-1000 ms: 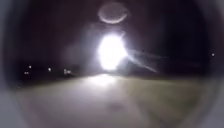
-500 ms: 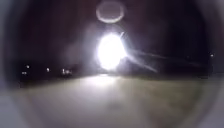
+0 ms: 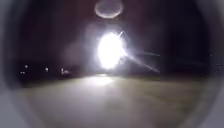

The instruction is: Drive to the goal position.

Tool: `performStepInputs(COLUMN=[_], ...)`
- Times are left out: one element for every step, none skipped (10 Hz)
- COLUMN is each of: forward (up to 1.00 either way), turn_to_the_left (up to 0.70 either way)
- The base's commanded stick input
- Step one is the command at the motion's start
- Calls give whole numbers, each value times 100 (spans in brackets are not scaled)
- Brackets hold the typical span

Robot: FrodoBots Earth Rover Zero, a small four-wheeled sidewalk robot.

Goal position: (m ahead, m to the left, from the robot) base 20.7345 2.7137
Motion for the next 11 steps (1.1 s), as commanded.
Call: performStepInputs(forward=[100, 100, 100, 100, 100, 100, 100, 100, 100, 100, 100], turn_to_the_left=[16, 37, 40, 40, 40, 40, 38, 11, 4, 0, 0])
